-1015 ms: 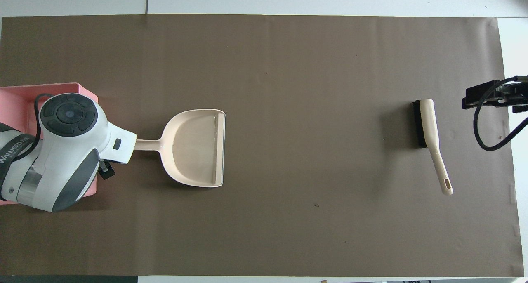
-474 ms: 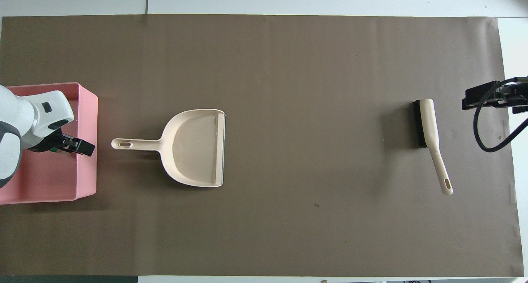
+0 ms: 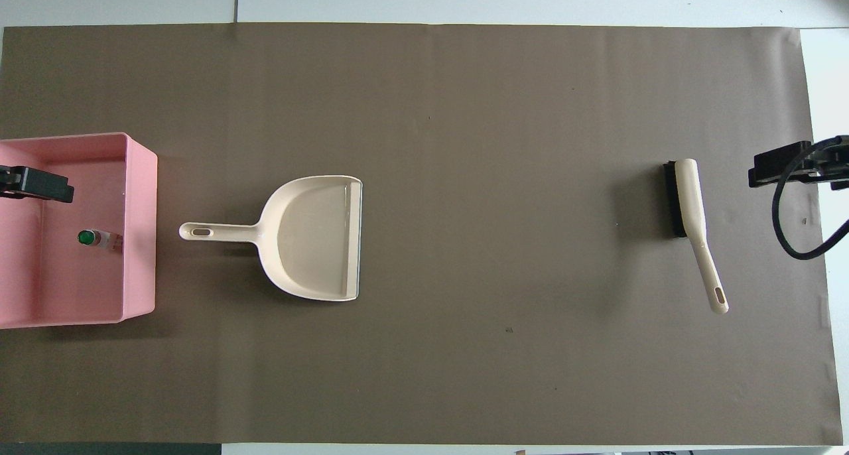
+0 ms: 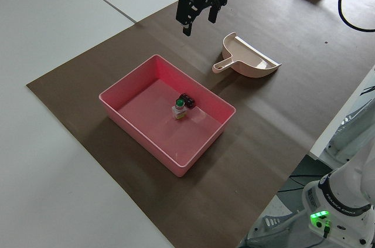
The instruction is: Clean e-waste and dump in bin
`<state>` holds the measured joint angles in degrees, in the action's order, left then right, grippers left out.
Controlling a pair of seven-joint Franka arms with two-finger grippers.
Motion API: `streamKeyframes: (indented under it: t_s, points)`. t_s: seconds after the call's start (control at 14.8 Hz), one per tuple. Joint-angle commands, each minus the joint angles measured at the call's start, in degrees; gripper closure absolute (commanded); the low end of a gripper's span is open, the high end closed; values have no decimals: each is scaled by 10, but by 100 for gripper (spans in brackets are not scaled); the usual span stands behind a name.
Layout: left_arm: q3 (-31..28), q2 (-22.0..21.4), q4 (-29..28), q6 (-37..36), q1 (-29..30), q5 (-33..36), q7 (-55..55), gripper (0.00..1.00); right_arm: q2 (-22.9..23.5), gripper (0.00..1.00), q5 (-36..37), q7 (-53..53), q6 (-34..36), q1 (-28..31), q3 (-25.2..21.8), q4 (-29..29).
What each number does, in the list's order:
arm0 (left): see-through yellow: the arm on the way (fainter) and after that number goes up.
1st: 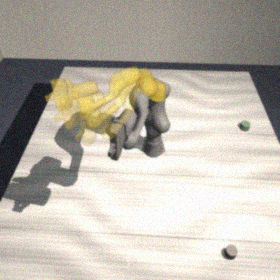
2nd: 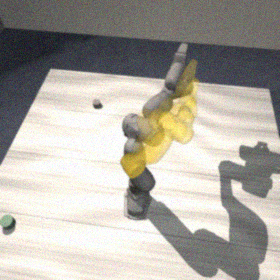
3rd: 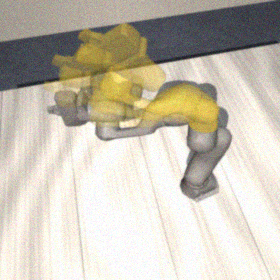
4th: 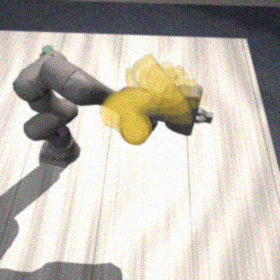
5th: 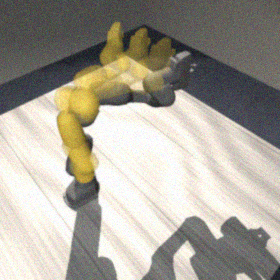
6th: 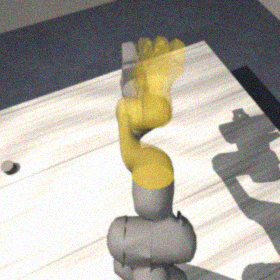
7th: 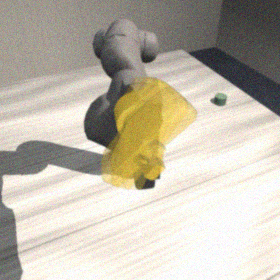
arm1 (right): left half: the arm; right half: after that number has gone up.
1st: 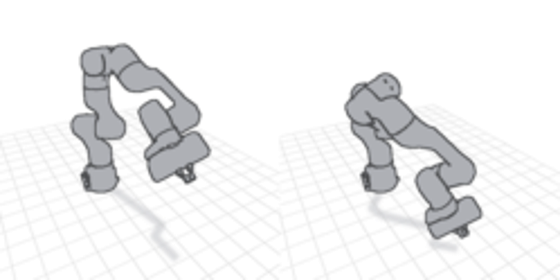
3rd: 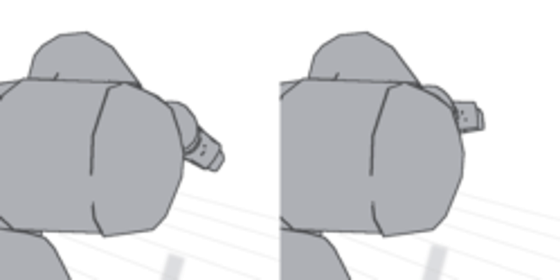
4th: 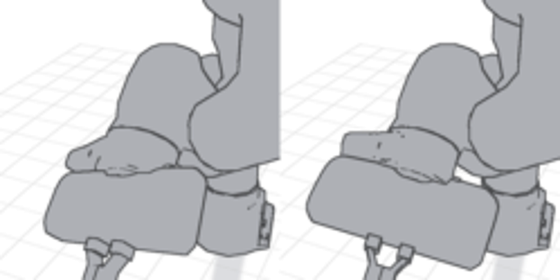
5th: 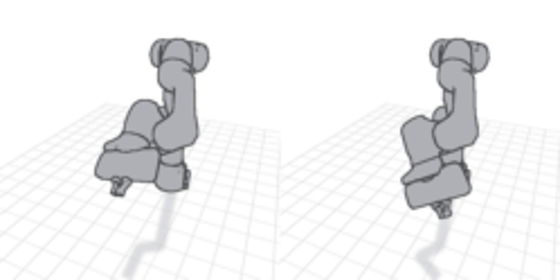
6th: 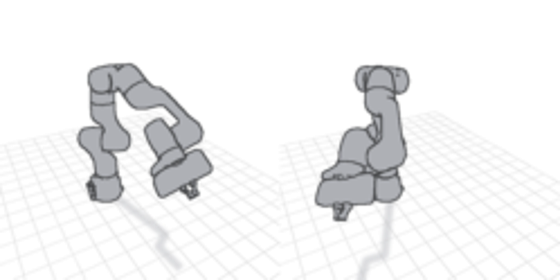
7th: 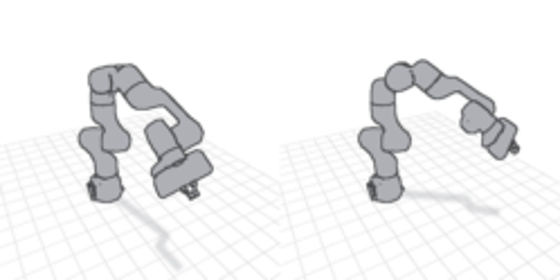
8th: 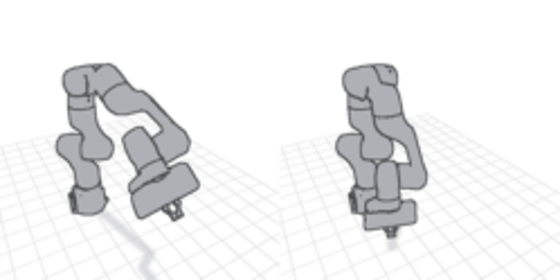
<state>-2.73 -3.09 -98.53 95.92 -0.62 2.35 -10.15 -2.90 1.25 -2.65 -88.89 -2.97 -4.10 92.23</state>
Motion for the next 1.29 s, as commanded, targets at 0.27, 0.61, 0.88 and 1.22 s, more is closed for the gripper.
streamKeyframes:
  t_s: [0.27,0.61,0.88,1.22]
  points:
    - [7,33,142,-124,-4,-25,21,2,-9,0,-3,12,6,2,0,9]
    - [12,24,142,-133,-5,-31,50,2,-9,0,-3,12,6,2,-1,9]
    - [16,23,139,-149,-5,-27,54,2,-9,0,-3,12,6,2,0,9]
    - [15,24,142,-152,-4,-27,57,3,-9,0,-3,12,6,2,0,9]
